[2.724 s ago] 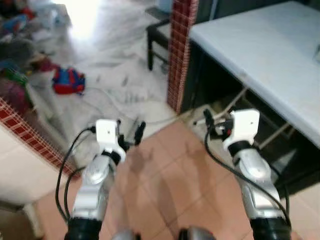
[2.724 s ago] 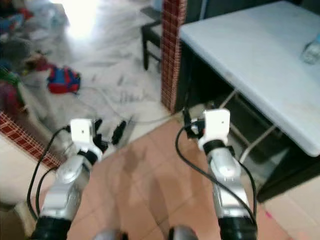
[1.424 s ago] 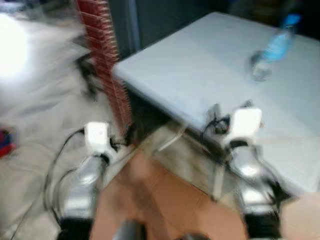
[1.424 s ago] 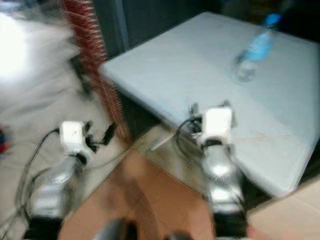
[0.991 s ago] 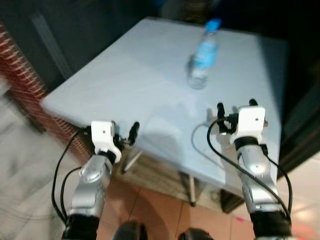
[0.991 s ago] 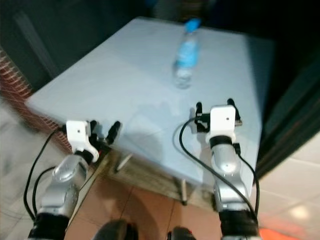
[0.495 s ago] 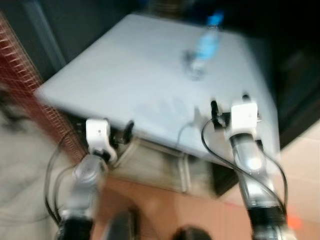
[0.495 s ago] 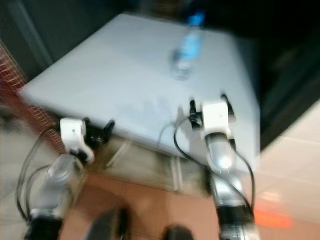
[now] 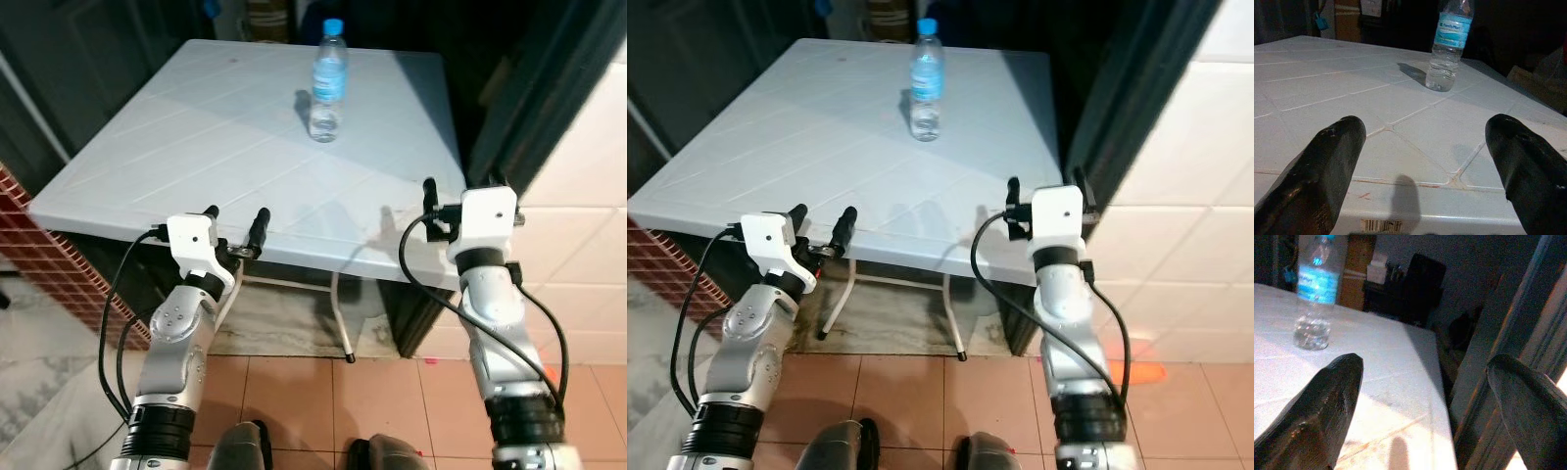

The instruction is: Restocking fridge

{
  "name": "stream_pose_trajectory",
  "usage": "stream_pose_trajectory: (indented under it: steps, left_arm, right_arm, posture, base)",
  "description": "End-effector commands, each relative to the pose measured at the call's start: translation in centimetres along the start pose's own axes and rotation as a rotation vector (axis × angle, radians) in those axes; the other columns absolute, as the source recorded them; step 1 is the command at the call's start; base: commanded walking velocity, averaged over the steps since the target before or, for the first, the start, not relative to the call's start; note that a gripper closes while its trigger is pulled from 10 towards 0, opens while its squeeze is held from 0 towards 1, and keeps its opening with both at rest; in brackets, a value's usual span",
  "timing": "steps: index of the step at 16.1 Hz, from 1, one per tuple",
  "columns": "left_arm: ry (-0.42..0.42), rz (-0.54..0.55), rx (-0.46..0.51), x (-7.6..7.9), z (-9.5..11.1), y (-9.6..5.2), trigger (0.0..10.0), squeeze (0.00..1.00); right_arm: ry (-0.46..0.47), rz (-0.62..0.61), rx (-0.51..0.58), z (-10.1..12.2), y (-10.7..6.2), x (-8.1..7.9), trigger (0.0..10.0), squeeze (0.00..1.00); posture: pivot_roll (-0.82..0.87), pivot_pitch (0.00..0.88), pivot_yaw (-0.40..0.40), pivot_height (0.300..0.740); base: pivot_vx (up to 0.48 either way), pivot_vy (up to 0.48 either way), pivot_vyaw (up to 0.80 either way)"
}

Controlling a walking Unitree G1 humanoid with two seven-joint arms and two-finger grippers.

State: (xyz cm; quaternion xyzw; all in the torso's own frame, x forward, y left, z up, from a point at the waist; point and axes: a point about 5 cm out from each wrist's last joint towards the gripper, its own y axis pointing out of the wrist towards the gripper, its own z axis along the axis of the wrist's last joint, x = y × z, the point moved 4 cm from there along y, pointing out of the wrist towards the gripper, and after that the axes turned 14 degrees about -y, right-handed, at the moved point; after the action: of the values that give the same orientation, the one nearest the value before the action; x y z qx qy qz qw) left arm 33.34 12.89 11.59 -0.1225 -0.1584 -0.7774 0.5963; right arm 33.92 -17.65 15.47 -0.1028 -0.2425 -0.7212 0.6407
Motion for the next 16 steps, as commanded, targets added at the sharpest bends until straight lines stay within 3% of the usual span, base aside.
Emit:
stream_pose_trajectory:
  steps: [1,3,4,7,9,16]
  left_arm:
    - [0.012,0.0,0.002,-0.1,0.1,0.1,10.0,0.0]
    - [0.007,0.013,0.006,-0.2,0.0,-0.1,10.0,0.0]
    - [0.006,0.013,0.0,-0.1,-0.1,0.0,10.0,0.0]
    - [0.002,-0.009,-0.007,0.5,-0.4,0.2,10.0,0.0]
    - [-0.009,-0.001,-0.011,0.5,-0.5,0.0,10.0,0.0]
    - [-0.021,0.003,-0.015,0.4,-0.5,0.0,10.0,0.0]
  right_arm:
    - [0.017,-0.014,-0.004,0.2,-0.1,0.2,10.0,0.0]
    - [-0.001,0.003,0.011,0.5,-0.2,-0.2,10.0,0.0]
    - [-0.061,-0.001,0.037,1.0,0.3,0.0,10.0,0.0]
    - [-0.054,0.002,0.081,2.3,1.6,0.0,10.0,0.0]
    - [-0.037,0.042,0.081,2.1,1.2,-0.6,10.0,0.0]
    - [-0.046,0.062,0.083,1.9,0.8,-1.2,10.0,0.0]
  posture:
    - [-0.01,0.061,0.03,0.74]
    - [-0.02,0.069,0.028,0.74]
    - [-0.02,0.079,0.028,0.74]
    - [-0.02,0.087,0.025,0.74]
    - [-0.02,0.089,0.019,0.74]
    - [-0.01,0.087,0.016,0.74]
  base:
    - [0.27,0.0,0.0]
    - [0.324,0.0,0.0]
    - [0.356,0.0,0.0]
    - [0.358,0.0,0.0]
    - [0.452,0.0,0.0]
    - [0.254,0.321,0.0]
